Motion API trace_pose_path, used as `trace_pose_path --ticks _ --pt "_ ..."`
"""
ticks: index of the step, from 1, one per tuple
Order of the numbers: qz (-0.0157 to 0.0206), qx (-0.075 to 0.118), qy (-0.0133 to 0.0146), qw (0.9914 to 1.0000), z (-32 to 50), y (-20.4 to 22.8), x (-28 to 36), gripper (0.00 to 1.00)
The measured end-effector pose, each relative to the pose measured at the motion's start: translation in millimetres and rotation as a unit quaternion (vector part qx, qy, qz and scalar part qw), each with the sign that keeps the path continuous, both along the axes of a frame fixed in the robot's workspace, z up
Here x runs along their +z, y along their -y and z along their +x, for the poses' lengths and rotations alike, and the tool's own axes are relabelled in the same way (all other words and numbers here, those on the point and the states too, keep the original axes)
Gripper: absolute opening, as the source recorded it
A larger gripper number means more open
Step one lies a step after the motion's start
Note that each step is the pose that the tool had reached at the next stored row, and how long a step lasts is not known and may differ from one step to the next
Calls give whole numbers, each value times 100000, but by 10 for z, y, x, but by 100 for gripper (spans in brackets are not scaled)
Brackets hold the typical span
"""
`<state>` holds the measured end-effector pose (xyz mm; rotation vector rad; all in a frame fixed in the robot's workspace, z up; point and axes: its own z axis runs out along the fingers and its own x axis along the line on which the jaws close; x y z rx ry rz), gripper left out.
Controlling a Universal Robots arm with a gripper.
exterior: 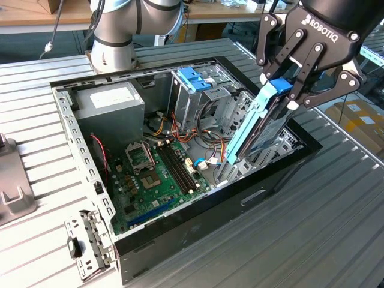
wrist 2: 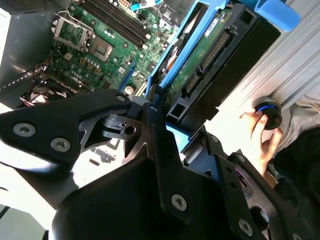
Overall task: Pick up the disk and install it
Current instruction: 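Pick up the disk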
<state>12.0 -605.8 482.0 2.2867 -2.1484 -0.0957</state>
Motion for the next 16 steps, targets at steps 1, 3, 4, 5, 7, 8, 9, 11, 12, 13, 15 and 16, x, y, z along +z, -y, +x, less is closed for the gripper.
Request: trace_pose_path --ticks 1,3,4,5,7,8,9,11,12,13,15,16 --pt "3 -4 2 100000 2 0 0 37" --pt "2 -1 4 100000 6 0 0 37" --pt "5 -1 5 100000 8 0 -1 37" --pt "4 -1 1 100000 11 0 0 37" --pt "3 -1 0 100000 16 0 0 37" --pt "3 -1 1 100000 19 0 0 37" --pt "3 -3 1 100000 21 0 0 37" --pt "4 -3 0 100000 25 0 0 37" --pt "7 -2 1 100000 27 0 -1 37" --pt "6 -2 2 100000 30 0 -1 37" --pt "0 -4 1 100000 40 0 0 37" --pt "5 -1 1 100000 44 0 -1 37"
